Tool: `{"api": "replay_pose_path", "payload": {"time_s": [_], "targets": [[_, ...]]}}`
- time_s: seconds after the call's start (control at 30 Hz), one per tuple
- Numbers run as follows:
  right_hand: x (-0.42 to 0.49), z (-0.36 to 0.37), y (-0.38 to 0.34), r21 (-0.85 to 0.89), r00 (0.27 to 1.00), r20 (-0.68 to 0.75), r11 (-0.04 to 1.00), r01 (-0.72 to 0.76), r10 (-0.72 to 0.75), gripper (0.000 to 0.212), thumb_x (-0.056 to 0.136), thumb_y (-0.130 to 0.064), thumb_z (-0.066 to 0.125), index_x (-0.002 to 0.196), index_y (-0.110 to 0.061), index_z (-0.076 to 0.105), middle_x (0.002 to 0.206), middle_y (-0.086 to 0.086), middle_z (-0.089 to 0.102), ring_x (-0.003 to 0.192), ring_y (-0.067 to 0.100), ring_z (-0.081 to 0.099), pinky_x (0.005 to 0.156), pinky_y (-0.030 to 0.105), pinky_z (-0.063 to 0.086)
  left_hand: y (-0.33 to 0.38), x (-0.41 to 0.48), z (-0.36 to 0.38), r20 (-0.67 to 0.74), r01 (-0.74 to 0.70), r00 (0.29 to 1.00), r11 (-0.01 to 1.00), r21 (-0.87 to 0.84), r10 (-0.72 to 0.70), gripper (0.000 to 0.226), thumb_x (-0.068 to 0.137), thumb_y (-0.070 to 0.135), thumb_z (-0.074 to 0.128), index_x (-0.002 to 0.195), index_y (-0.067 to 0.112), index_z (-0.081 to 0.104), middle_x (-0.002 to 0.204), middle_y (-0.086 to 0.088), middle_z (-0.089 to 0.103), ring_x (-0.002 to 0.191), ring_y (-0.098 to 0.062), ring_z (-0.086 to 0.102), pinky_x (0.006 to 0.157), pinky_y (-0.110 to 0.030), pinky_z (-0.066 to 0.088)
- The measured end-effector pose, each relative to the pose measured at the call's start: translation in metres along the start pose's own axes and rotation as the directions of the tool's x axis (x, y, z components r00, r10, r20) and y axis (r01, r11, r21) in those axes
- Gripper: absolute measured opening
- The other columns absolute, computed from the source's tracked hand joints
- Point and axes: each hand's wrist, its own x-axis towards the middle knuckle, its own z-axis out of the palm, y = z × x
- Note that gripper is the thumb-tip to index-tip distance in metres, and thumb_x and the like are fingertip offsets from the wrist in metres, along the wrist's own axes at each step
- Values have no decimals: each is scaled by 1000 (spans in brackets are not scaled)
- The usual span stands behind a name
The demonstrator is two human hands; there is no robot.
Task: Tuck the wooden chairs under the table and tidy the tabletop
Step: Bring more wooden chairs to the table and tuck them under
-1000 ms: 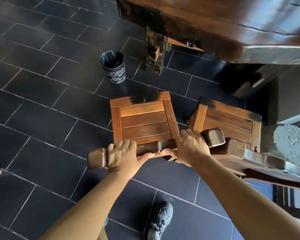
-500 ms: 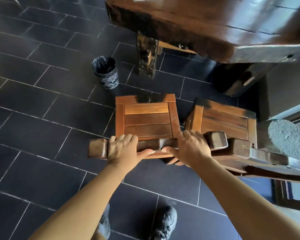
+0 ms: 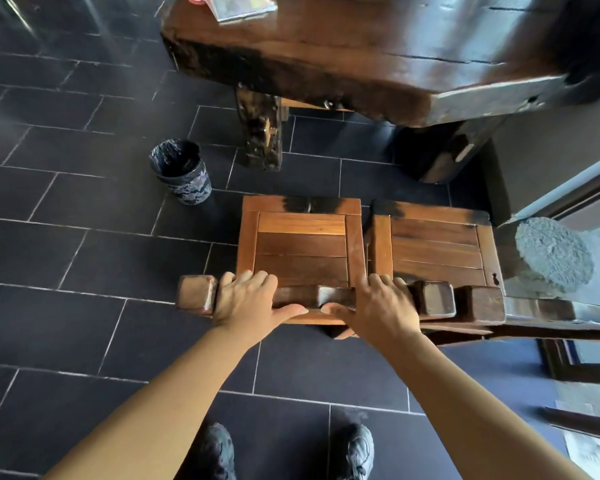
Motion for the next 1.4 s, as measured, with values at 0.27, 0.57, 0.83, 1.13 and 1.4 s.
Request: {"api": "replay_pose_path", "payload": {"time_s": [0.27,0.57,0.83,1.13,1.4], "targets": [[10,-1,-4,13,999,-35,999,-35,36,107,64,-94,5,113,-17,60,107,3,67,110,25,59,100,38,38,-11,16,2,-8,-45,999,999,-14,45,79,74,90,21,75,21,60,75,5,62,75,-23,60,74,-41,39],[31,0,13,-31,998,-54,999,-17,16,98,70,-94,2,99,-22,62,102,-1,68,103,24,62,95,41,43,-5,43,-7,93,-61,994,998,-23,62,84,77,89,20,102,21,61,104,4,64,101,-22,57,89,-43,33],[39,13,13,-21,984,-176,999,34,-38,76,77,-83,29,80,-15,64,76,8,66,72,34,65,68,46,51,-6,46,1,33,-59,998,997,-45,60,78,77,90,24,87,22,60,91,5,65,90,-21,58,84,-41,34],[54,6,21,10,997,-70,999,40,-39,81,73,-85,25,88,-17,67,85,7,69,86,32,66,76,45,49,-5,60,0,11,-28,1000,998,-63,29,82,74,92,21,76,21,62,78,6,64,79,-22,60,77,-41,39],[87,-15,30,6,999,-33,999,35,-35,94,71,-89,6,105,-22,62,111,2,67,109,26,59,92,44,41,-8,99,-8,54,-23,998,1000,-8,23,79,73,91,21,86,25,62,89,8,65,88,-19,59,82,-39,37]]}}
